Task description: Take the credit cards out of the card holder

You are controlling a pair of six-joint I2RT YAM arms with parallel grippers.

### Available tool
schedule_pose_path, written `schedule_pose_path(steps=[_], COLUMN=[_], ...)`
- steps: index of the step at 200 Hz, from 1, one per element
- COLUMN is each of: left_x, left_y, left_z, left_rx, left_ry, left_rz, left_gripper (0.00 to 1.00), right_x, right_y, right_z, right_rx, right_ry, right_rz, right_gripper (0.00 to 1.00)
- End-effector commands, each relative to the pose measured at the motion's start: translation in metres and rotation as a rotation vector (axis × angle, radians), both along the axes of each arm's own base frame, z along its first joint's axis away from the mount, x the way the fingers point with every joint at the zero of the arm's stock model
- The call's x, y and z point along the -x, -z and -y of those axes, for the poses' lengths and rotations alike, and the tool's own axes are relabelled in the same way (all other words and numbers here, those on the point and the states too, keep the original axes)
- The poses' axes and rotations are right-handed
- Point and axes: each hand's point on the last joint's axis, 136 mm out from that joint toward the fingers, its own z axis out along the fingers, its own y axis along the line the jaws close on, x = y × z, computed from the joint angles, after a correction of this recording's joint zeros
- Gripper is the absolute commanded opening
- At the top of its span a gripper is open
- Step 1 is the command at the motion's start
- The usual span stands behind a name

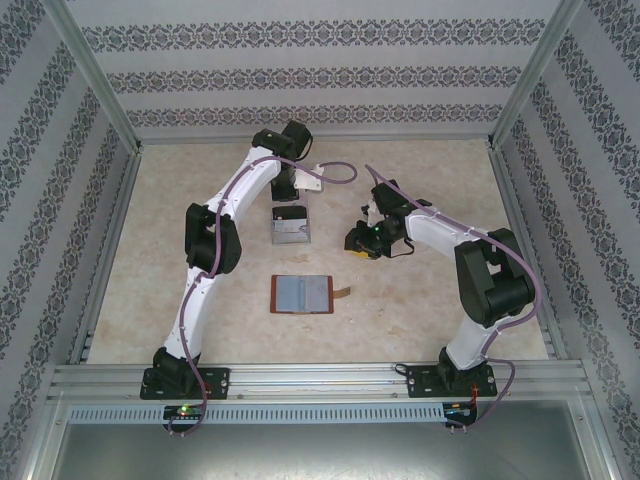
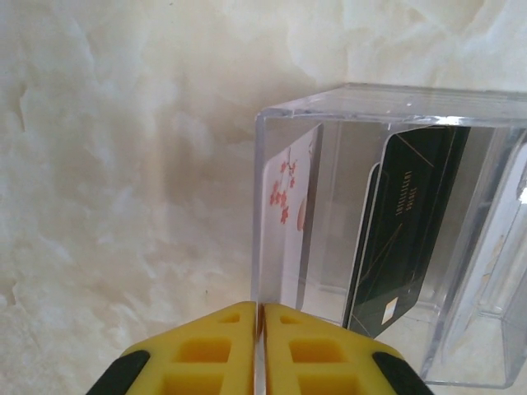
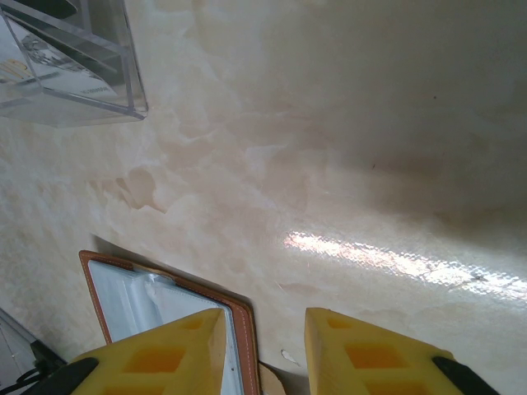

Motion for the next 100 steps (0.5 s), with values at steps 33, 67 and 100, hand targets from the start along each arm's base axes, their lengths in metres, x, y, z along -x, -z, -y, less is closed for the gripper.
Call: schedule_pose_path(steps=[33, 67, 100], left_x=[-0.009, -0.014, -0.018], left_y=[-0.027, -0.042, -0.05], left_z=[-0.011, -0.008, -0.008], left_rx=[-0.001, 0.029, 0.038], left_ry=[-0.042, -0.061, -0.073], left_rz=[0.078, 0.124, 0.157], left_gripper=[0.15, 0.15, 0.16], right_x=[0.006, 0.006, 0.006], right_y=[0.001, 0.001, 0.001], right_z=[-0.003, -0.004, -0.004], right_rx=[-0.002, -0.002, -0.004], right_ry=[-0.004, -0.005, -0.005], right_rz=[-0.013, -0.012, -0.011], right_gripper=[0.32, 0.32, 0.32])
